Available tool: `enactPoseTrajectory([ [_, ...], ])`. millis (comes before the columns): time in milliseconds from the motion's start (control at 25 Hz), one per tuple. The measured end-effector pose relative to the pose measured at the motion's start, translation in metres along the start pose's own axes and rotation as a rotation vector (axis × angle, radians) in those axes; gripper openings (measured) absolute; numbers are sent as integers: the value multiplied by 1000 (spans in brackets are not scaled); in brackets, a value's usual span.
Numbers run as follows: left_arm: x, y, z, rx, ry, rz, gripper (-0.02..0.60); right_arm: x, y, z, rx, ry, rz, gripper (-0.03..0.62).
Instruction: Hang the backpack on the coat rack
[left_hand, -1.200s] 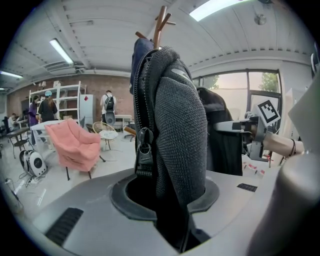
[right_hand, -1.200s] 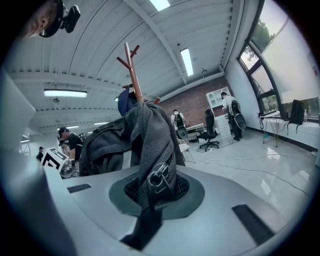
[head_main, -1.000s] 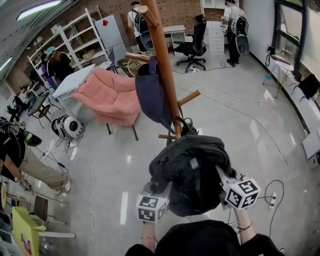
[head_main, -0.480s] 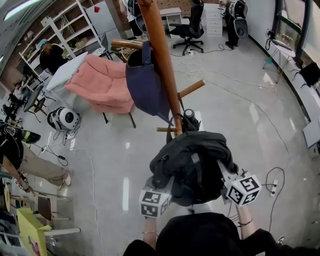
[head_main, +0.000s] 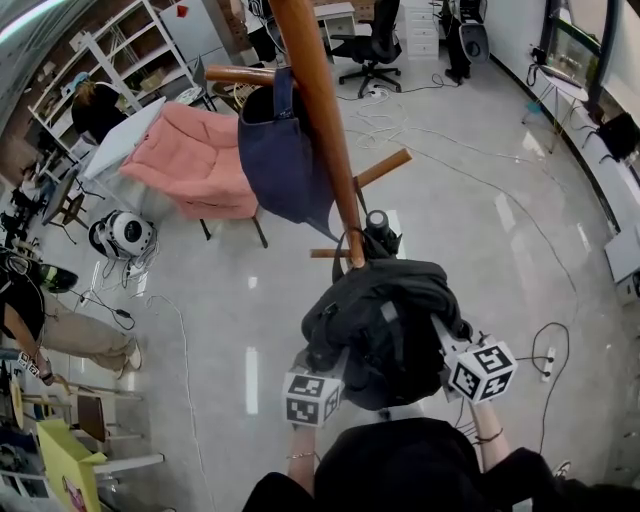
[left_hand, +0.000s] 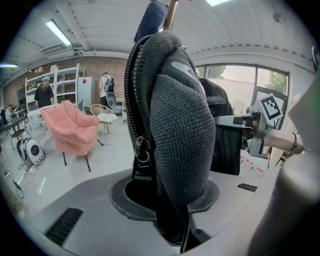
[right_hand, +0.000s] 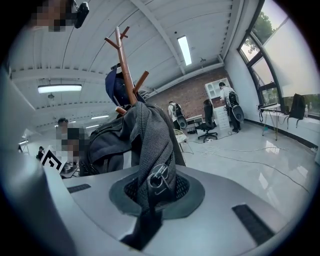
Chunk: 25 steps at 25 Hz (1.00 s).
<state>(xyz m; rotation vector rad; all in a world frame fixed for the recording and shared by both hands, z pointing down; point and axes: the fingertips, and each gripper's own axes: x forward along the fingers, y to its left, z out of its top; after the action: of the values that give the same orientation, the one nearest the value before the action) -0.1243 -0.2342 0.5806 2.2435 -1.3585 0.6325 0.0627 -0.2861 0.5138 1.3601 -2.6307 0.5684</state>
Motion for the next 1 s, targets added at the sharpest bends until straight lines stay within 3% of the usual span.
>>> enactPoseTrajectory([
  [520, 20, 5, -26, -55, 40, 5, 126, 14, -10, -26, 16, 40, -13, 28],
  [1000, 37, 20, -27, -41, 8, 47, 137, 32, -18, -34, -13, 14, -5, 31],
])
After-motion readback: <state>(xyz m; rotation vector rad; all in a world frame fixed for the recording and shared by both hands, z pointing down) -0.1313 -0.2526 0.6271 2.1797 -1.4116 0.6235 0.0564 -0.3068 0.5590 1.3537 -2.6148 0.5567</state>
